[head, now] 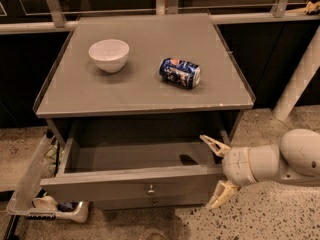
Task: Open top drawer
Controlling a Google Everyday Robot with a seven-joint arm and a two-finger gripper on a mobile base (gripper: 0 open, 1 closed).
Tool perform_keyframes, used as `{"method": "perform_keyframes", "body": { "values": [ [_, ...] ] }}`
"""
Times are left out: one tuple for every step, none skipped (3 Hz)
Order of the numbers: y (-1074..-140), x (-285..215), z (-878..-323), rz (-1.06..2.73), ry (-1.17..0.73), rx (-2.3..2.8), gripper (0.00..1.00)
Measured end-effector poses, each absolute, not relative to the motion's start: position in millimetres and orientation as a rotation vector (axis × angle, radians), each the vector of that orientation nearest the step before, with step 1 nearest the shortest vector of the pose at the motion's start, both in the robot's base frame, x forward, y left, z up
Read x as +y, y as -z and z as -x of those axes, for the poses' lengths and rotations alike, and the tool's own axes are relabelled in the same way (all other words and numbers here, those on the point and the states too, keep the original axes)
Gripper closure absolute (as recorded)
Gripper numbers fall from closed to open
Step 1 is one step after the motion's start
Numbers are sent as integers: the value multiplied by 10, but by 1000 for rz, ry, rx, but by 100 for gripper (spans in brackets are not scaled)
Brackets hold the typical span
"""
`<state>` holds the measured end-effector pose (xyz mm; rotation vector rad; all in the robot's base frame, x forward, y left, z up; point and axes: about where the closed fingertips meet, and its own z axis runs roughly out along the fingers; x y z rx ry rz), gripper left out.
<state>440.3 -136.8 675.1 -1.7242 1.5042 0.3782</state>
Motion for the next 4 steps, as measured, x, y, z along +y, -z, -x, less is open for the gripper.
{"method": "perform_keyframes", "body": {
  "values": [
    [-6577, -1559, -4571, 1708, -308, 1578, 0],
    [-6570, -1574, -4584, 1706, -301, 1583, 0],
    [-6408, -1513, -4519, 1704, -378, 1587, 0],
    [-6281, -1430, -4402, 1718, -455, 1582, 0]
  ]
}}
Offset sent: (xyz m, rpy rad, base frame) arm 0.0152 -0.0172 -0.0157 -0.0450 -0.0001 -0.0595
